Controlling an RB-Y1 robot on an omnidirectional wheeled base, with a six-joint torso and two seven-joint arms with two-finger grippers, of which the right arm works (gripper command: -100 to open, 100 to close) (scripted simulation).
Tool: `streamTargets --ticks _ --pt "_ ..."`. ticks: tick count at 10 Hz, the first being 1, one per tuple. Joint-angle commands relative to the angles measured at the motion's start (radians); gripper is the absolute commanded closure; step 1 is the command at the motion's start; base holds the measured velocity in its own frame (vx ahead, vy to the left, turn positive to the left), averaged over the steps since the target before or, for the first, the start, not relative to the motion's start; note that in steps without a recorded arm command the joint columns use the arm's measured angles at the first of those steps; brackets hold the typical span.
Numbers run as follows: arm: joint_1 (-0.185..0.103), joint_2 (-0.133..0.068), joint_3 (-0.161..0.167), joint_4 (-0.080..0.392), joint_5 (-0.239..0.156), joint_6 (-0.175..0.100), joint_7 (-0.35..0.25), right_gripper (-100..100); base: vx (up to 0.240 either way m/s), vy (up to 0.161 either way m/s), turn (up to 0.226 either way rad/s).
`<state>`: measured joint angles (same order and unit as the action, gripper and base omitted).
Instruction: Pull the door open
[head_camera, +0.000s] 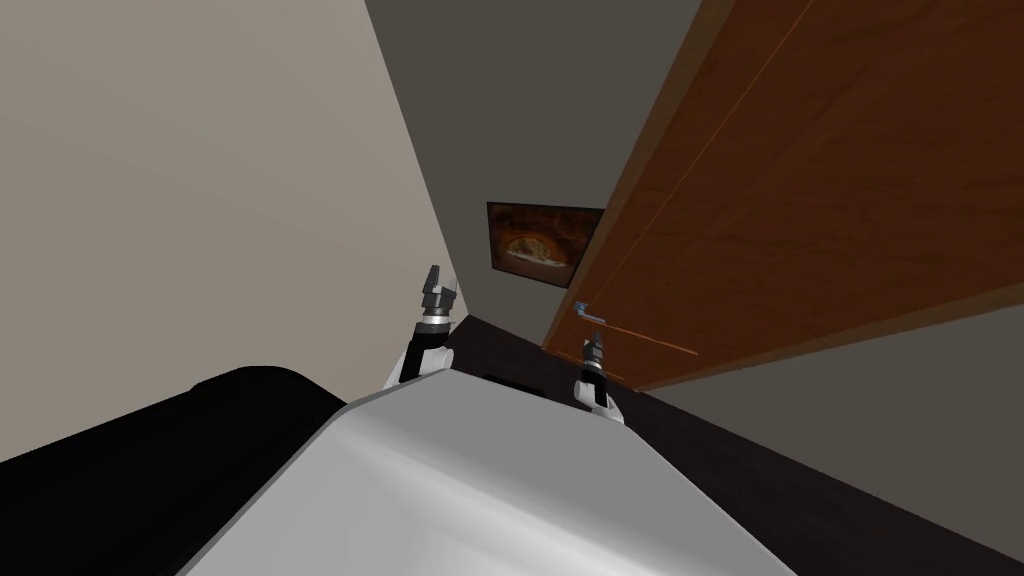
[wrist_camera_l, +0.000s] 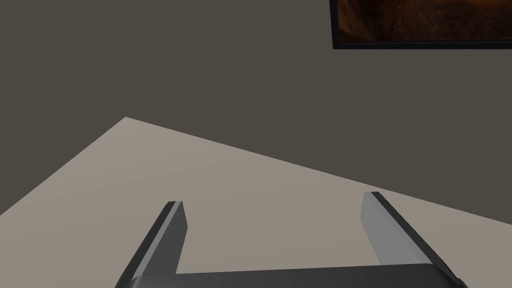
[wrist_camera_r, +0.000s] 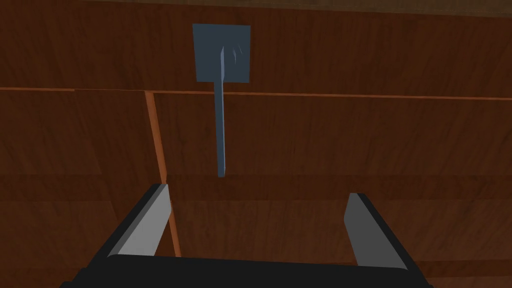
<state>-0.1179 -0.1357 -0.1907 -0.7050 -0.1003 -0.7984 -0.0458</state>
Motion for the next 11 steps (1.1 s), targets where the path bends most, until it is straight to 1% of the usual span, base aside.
streamTargets --ticks 1,4,6,7,8,9,11 --pt "-0.012 -0.002 -0.002 0.028 0.000 -0.010 0.000 -100 0.029 -0.019 0.025" --pt "-0.037 -0.004 -0.011 0.093 0.000 -0.021 0.003 -100 0.043 -0.027 0.059" --pt "-0.060 -0.006 -0.020 0.152 0.000 -0.031 0.006 -100 0.070 -0.039 0.092" --pt "-0.066 -0.007 -0.022 0.168 0.000 -0.034 0.007 -100 0.067 -0.044 0.071" --pt "-0.064 -0.008 -0.020 0.160 0.000 -0.032 0.006 -100 0.027 -0.017 0.015" --pt "-0.052 -0.030 -0.027 0.169 -0.006 -0.042 -0.014 -100 0.130 0.013 0.124" --pt "-0.044 -0.043 -0.031 0.173 -0.009 -0.048 -0.025 -100 0.171 -0.016 0.088"
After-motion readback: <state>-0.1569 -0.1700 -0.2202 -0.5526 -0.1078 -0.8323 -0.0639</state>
